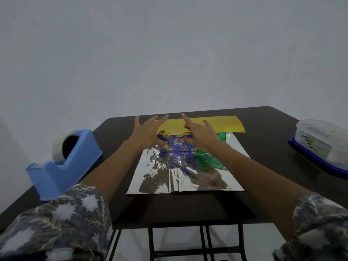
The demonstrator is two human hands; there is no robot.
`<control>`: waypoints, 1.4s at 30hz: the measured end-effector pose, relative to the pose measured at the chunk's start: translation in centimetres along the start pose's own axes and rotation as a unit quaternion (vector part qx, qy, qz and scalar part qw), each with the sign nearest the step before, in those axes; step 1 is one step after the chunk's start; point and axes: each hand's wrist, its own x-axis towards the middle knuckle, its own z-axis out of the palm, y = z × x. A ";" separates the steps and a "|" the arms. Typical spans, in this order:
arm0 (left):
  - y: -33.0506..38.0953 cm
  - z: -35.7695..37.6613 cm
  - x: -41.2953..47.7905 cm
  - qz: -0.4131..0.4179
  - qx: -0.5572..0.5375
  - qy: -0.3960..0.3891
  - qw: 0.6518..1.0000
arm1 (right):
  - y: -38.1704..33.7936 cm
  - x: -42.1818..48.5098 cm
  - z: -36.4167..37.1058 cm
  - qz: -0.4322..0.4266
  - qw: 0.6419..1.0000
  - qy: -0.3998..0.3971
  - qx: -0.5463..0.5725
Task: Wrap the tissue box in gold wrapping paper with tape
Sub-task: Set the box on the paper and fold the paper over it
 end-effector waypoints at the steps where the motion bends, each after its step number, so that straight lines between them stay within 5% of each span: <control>1: -0.1 0.2 0.0 -0.001 0.015 -0.002 1.000 | 0.0 0.0 0.0 0.000 1.000 0.005 0.000; 29: 0.4 0.7 0.0 0.024 0.107 0.064 0.992 | 0.8 -1.6 -1.1 0.024 0.995 0.068 -0.069; 35: 1.0 1.0 -0.4 0.010 0.107 0.067 0.992 | 2.1 -4.8 0.4 0.170 0.972 0.160 -0.009; 39: 3.4 0.8 -0.7 -0.032 0.134 0.084 0.987 | 1.9 -6.8 1.1 0.323 0.939 0.093 0.076; 42: 5.4 0.9 -0.7 -0.073 0.157 0.085 0.981 | 2.0 -7.8 0.5 0.350 0.929 0.048 0.109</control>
